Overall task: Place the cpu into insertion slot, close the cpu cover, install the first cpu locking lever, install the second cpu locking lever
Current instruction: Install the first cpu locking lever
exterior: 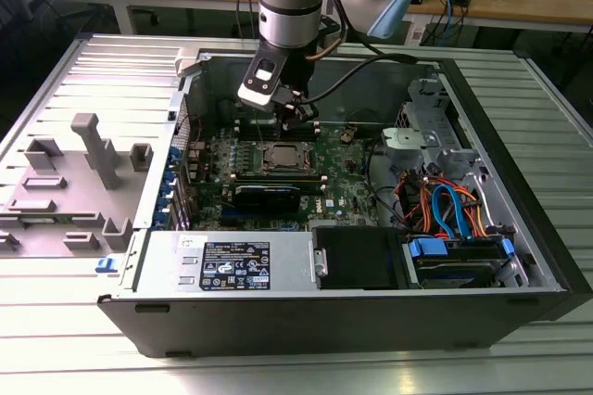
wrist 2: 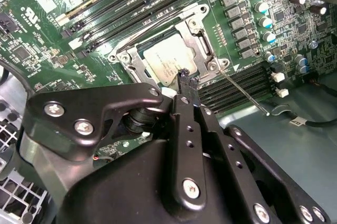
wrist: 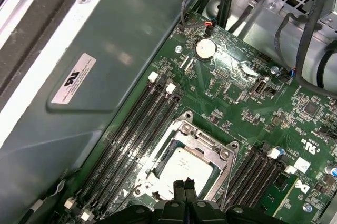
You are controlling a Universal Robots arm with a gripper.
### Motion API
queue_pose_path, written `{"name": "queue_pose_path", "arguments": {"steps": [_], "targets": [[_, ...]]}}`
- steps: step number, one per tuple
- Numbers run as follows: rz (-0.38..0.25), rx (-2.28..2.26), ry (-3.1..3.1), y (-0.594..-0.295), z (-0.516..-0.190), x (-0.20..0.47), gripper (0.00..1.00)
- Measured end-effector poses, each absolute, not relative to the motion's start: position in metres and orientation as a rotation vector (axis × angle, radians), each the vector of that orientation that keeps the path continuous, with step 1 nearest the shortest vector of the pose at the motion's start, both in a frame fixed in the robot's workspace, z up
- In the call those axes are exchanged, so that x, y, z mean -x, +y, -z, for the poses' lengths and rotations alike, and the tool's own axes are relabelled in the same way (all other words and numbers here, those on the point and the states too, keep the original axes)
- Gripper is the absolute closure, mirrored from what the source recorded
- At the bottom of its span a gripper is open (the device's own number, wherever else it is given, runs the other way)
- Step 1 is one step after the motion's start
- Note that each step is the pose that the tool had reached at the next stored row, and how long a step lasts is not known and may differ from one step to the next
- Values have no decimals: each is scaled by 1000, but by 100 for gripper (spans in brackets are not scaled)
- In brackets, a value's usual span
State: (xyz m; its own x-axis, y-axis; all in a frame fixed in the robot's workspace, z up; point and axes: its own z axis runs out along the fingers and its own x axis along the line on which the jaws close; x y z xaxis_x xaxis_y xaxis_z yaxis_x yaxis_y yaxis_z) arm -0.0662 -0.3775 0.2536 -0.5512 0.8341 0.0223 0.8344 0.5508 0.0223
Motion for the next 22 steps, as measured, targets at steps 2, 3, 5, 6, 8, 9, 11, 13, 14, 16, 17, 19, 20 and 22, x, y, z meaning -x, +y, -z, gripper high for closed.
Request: {"name": "queue_pose_path", "arguments": {"steps": [2, 3, 5, 6, 8, 9, 11, 13, 14, 16, 17, 19, 20, 22], "targets": [[47, 1484, -2758, -378, -254, 66, 89], [47, 1483, -2759, -378, -254, 66, 89], [47, 1474, -2763, -377, -254, 66, 89], [47, 1467, -2767, -377, -254, 66, 89], [47, 1439, -2781, -378, -254, 66, 89], [47, 1376, -2812, -377, -254, 66, 89], [46, 1315, -2841, -378, -254, 66, 89], [46, 1254, -2867, -378, -254, 66, 89], [46, 1206, -2888, -378, -254, 66, 89], [45, 1120, -2921, -378, -254, 66, 89], [45, 1089, -2932, -378, -254, 66, 89], [44, 1025, -2955, -378, -254, 66, 89], [44, 1007, -2961, -378, -254, 66, 89], [44, 986, -2968, -378, -254, 67, 89]]}}
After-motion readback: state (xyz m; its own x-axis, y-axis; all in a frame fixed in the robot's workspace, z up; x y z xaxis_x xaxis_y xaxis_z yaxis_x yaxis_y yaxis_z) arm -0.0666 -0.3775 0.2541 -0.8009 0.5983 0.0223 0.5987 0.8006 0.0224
